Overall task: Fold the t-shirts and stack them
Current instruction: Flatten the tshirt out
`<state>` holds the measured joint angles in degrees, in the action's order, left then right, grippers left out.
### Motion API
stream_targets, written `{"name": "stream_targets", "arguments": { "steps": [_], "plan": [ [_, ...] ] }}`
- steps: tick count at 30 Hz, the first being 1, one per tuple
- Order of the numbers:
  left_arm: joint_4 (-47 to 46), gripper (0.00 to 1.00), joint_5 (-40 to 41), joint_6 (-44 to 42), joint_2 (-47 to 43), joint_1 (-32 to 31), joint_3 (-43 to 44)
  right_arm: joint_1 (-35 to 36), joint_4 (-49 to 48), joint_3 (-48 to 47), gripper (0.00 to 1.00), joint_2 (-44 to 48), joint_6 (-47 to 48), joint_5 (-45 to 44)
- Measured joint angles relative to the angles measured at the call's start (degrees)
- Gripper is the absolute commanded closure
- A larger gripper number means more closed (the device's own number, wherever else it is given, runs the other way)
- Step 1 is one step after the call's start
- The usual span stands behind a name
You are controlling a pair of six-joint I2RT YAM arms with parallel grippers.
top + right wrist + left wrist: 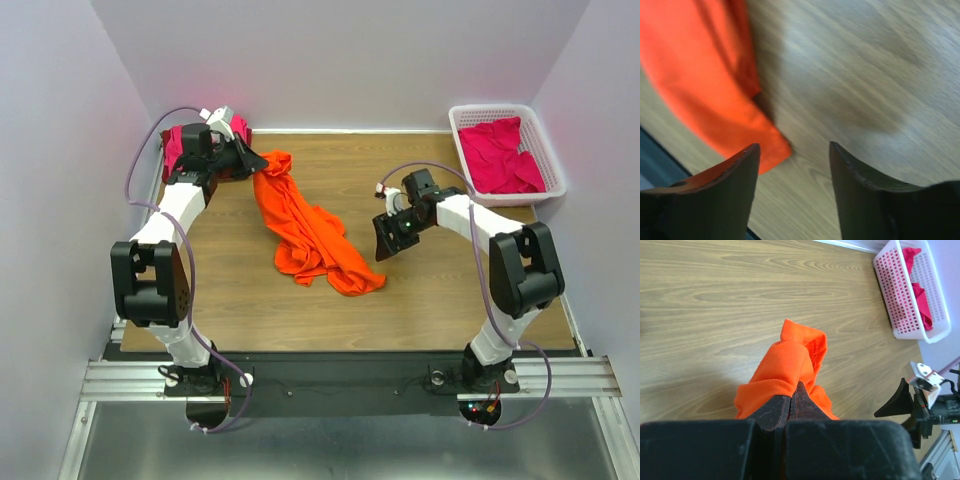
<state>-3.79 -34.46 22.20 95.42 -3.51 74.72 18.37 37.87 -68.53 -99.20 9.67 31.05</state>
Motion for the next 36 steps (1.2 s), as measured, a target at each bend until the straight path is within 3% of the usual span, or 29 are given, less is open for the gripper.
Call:
{"name": "stream_targets", "arguments": {
  "steps": [5,20,22,23,25,26,32,36],
  "plan": [
    [-0.3,1.0,-1.4,-1.2,0.3,1.1,-0.3,0.1,-0.5,0.2,0.41,-3.7,-0.5,-4.6],
    [-0.3,1.0,-3.0,-2.9,0.5,2.9,-1.4,8.4,-0.9,7.2,0.38,-0.9,-0.4,-3.4],
    [-0.3,1.0,-3.0,-2.9,0.5,2.9,-1.7,10.0,-1.1,7.2,0.46,-0.8,-0.4,-4.4],
    [-0.2,1.0,-3.0,-3.0,0.5,2.9,-1.9,10.5,-1.4,7.3,0.61,-0.7,-0.5,-5.2],
    [0.0,1.0,-3.0,-3.2,0.5,3.0,-2.3,12.1,-1.9,7.6,0.79,-0.6,-0.3,-6.9],
    [0.2,1.0,-3.2,-3.3,0.5,3.1,-2.5,12.7,-2.2,7.8,0.99,-0.6,-0.8,-8.0],
    [2.9,1.0,-4.3,-4.6,0.5,6.1,-4.0,13.5,-2.0,8.3,0.99,-0.1,-0.7,-14.0],
    [6.2,1.0,-6.1,-5.3,-1.2,9.9,-8.6,13.3,-0.3,9.5,0.99,5.0,1.2,-20.7]
  ]
}}
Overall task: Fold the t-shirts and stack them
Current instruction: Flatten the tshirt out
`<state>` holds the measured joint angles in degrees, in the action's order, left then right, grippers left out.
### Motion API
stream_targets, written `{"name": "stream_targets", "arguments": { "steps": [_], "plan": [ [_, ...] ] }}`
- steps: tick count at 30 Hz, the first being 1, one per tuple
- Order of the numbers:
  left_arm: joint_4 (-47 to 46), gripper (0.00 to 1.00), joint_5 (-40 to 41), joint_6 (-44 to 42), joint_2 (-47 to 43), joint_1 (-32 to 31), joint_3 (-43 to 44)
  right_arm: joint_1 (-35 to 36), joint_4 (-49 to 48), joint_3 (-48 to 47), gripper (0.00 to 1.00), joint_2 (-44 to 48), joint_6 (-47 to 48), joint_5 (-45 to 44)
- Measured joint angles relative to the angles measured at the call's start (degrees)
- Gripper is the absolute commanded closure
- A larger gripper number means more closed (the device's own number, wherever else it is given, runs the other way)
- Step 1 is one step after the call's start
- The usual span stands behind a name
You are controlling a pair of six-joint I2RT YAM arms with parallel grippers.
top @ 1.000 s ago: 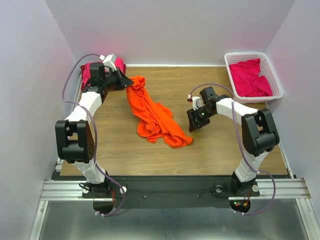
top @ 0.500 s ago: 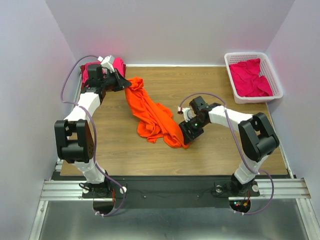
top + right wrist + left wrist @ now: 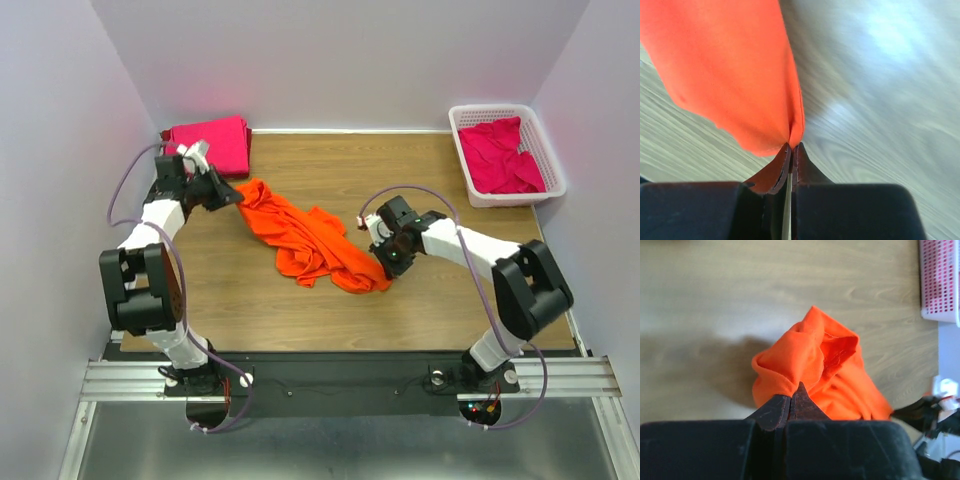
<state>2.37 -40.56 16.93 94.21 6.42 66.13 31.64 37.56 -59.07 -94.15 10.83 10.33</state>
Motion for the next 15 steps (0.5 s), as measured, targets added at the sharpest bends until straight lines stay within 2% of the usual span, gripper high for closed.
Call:
{"name": "stream_targets", "arguments": {
  "steps": [5,6,7,9,10,13,15],
  "plan": [
    [7.6,1.0,-1.0,-0.2,-7.3,3.9,-9.5,-0.6,1.8,-0.2,0.99,6.6,4.1,-7.2],
    [9.0,0.97,-0.9,-0.2,-9.9,4.7,-11.5,-0.6,2.0,-0.3,0.99,7.1,4.7,-8.1],
    [10.4,0.76,-0.7,-0.2,-11.9,5.3,-12.8,-0.6,2.4,-0.5,0.99,7.4,5.4,-9.2],
    [11.9,0.5,-0.6,-0.6,-14.4,6.7,-14.2,-0.6,3.0,-1.4,0.99,7.1,6.6,-10.6],
    [12.8,0.29,-0.6,-1.0,-15.1,7.4,-14.5,-0.6,3.5,-2.2,0.99,6.7,7.2,-11.3],
    [15.5,0.2,0.0,-4.5,-14.8,9.8,-13.6,-0.6,4.3,-4.4,0.99,5.4,8.1,-11.6],
    [19.1,0.19,0.2,-7.8,-11.8,11.3,-9.9,-0.6,4.6,-6.8,1.0,4.3,8.6,-11.3]
  ]
}}
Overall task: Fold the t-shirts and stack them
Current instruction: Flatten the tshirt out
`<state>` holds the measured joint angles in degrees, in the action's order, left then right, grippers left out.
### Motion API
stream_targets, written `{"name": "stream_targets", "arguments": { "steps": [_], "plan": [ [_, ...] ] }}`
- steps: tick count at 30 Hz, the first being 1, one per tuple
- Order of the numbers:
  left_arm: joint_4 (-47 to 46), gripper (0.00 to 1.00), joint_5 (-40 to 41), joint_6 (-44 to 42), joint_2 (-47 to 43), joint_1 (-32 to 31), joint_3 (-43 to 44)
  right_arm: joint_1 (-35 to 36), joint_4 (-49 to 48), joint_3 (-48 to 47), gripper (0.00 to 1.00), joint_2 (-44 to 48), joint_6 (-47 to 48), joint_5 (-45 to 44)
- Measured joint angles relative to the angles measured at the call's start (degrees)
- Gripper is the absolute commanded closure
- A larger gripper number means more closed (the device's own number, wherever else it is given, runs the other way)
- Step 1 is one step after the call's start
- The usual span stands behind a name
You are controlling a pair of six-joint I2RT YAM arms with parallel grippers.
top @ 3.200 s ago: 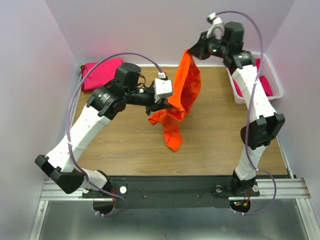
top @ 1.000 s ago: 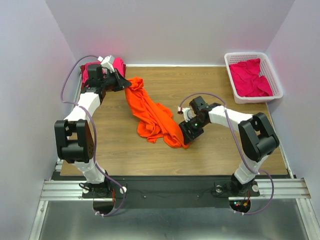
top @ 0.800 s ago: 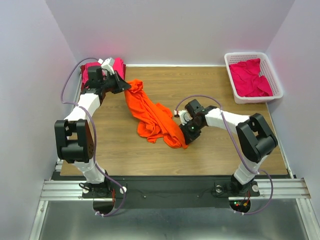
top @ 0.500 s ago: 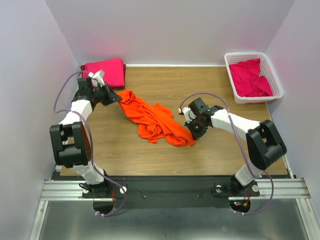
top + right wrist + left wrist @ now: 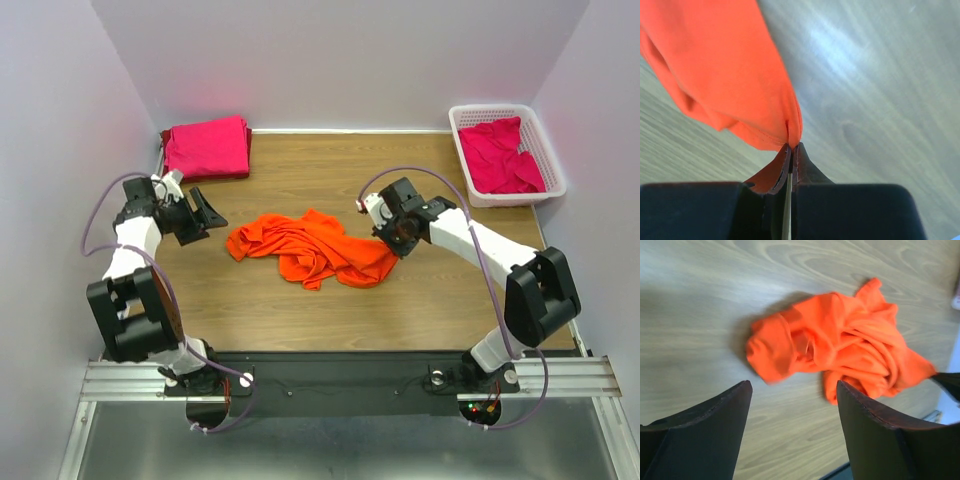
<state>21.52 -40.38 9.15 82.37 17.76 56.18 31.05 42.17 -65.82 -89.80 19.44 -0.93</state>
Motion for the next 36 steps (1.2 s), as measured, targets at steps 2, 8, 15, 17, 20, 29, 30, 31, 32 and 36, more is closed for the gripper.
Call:
{"name": "stream_targets", "arguments": {
  "steps": [2,8,15,17,20,29,30,31,32,36],
  "plan": [
    [3.1,0.19,0.0,-4.9,3.6,1.3,5.2,0.0,0.3,-2.4,1.0,-0.7,0.4,1.0],
    [11.3,0.28,-2.8,-27.7,7.8,2.9,15.7,0.0,0.5,-5.4,0.99,-2.9,1.0,1.5],
    [20.4,0.41,-1.1,-58.4,7.9,2.3,12.8,-0.6,1.1,-5.5,0.99,-5.4,0.9,1.5],
    [21.1,0.41,0.9,-66.5,6.9,1.7,7.8,-1.0,1.3,-5.8,0.99,-6.0,0.4,1.5],
    [20.9,0.36,3.8,-73.6,4.1,0.0,1.5,-1.7,1.5,-6.8,0.99,-6.8,-0.2,1.6],
    [6.6,0.26,9.7,-77.6,-5.0,-15.1,-11.9,-2.6,2.0,-8.4,0.99,-8.2,-1.2,1.8],
    [4.7,0.26,10.4,-77.0,-4.3,-16.1,-12.2,-2.7,2.1,-8.4,0.99,-8.2,-1.2,1.8],
    [3.1,0.26,10.9,-76.5,-3.6,-16.7,-12.2,-2.8,2.2,-8.4,0.99,-8.2,-1.2,1.8],
    [1.3,0.28,11.5,-75.9,-2.5,-17.1,-12.2,-2.9,2.3,-8.4,0.99,-8.2,-1.2,1.9],
    [-3.9,0.4,14.2,-73.6,2.6,-17.6,-12.2,-3.7,2.4,-8.4,1.0,-8.2,-1.2,1.9]
  ]
}}
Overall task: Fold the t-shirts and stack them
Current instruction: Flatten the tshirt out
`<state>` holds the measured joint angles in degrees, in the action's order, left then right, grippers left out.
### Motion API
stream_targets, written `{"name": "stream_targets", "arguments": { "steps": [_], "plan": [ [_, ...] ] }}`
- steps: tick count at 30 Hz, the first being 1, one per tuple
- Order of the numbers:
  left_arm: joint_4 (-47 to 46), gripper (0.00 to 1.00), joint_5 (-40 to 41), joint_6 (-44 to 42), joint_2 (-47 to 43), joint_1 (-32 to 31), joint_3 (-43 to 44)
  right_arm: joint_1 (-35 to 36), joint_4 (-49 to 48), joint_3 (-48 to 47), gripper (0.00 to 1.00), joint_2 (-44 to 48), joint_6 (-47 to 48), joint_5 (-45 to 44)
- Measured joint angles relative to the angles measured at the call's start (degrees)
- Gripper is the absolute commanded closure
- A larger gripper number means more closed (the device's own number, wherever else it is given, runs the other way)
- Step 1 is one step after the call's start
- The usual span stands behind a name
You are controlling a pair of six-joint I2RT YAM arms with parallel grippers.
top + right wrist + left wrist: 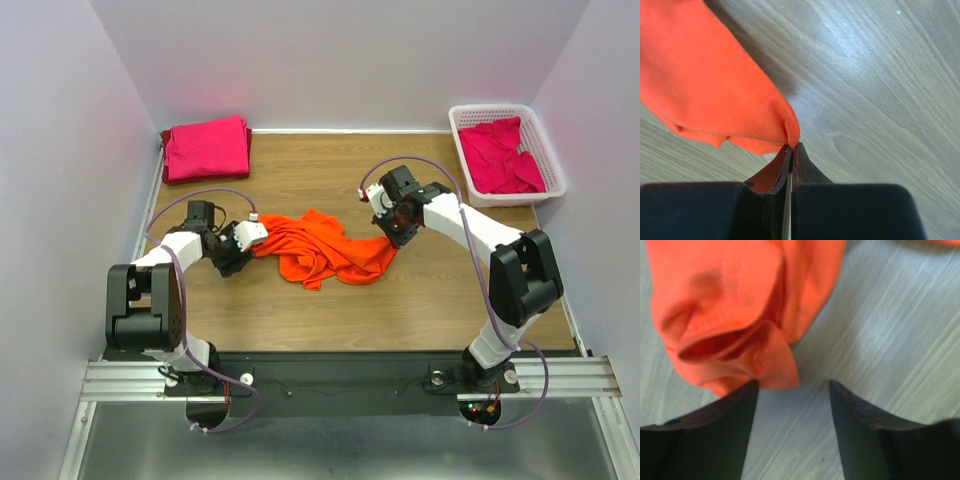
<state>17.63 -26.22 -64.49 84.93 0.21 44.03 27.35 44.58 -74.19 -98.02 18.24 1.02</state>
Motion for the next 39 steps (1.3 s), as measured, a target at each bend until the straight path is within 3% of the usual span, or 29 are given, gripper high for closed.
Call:
{"name": "stream_targets", "arguments": {
  "steps": [1,4,7,16,22,25,27,33,38,39],
  "plan": [
    [-0.3,0.47,-0.1,0.6,1.0,0.0,0.5,-0.2,0.0,0.0,0.99,0.0,0.0,0.0],
    [-2.2,0.89,1.4,1.4,2.7,0.0,1.7,-1.1,0.0,0.0,0.99,0.0,0.0,0.0],
    [0.5,1.0,1.6,1.8,4.0,0.0,3.9,-2.1,0.1,0.0,1.0,0.0,0.0,0.1],
    [28.8,1.0,-8.0,-5.0,0.4,10.7,22.6,-2.9,3.3,1.8,0.99,8.8,1.1,1.0],
    [40.0,1.0,-9.7,-7.6,-6.8,12.6,23.4,-2.9,7.6,2.0,0.99,18.1,4.6,3.4],
    [43.4,1.0,-11.8,-7.2,-4.0,12.7,24.1,-2.9,8.9,0.5,0.99,16.2,6.4,3.3],
    [44.7,1.0,-13.5,-5.5,2.3,13.2,26.7,-2.9,8.9,-2.3,0.99,10.6,7.7,3.3],
    [38.4,0.72,-18.1,6.6,21.7,14.9,38.6,-2.9,8.8,-13.8,0.99,-8.8,9.5,3.3],
    [34.5,0.25,-24.3,16.6,28.1,17.0,46.0,-3.0,8.6,-20.7,0.99,-15.3,9.6,3.2],
    [34.3,0.24,-25.0,17.0,28.6,17.4,46.8,-3.0,8.8,-21.7,0.99,-15.7,9.6,3.1]
  ]
}}
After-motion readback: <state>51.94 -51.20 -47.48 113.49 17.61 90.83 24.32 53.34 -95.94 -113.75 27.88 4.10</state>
